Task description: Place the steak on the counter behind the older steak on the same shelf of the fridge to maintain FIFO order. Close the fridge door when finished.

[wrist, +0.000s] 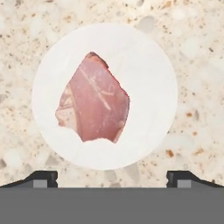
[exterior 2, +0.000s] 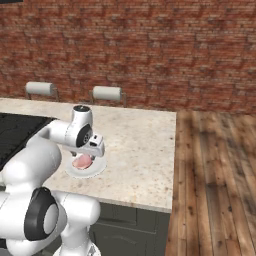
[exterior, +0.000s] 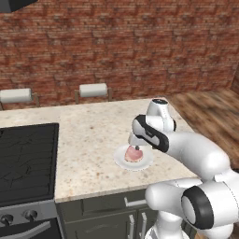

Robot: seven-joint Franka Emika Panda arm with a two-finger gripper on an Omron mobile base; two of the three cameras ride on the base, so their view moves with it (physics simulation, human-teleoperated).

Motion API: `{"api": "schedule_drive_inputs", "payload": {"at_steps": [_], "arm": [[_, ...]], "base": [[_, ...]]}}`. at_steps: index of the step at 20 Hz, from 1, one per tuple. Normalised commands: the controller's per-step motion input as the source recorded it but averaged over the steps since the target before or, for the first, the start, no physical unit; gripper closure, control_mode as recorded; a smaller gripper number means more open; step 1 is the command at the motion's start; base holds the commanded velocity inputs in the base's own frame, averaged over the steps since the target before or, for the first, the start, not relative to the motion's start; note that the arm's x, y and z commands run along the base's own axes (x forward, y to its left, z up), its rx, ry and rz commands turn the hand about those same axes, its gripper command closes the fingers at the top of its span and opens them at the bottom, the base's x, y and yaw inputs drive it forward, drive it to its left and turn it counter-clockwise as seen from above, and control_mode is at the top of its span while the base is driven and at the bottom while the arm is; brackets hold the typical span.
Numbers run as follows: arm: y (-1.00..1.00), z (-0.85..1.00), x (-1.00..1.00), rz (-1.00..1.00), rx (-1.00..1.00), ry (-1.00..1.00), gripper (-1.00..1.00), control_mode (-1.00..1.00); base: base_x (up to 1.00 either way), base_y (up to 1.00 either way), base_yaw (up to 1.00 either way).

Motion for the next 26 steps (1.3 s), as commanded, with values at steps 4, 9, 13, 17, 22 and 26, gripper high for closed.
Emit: {"api": "schedule_drive_inputs", "payload": {"at_steps": [4, 9, 13, 17, 22, 26], "arm": [[0.01, -0.25, 0.01, 0.00, -0.06, 0.00, -1.00, -1.00], [0.07, -0.15, 0.10, 0.00, -0.02, 0.00, -1.00, -1.00], [0.01, -0.14, 0.22, 0.00, 0.00, 0.00, -1.00, -1.00], [0.00, -0.11, 0.29, -0.02, 0.00, 0.00, -1.00, -1.00], [0.00, -0.03, 0.38, -0.11, 0.01, 0.00, -1.00, -1.00], [0.04, -0.08, 0.29, -0.12, 0.00, 0.00, -1.00, -1.00]], "base": [[0.00, 0.00, 0.00], [0.00, 0.00, 0.00], [0.00, 0.00, 0.00], [0.00, 0.00, 0.00], [0.00, 0.00, 0.00], [0.00, 0.00, 0.00]]}}
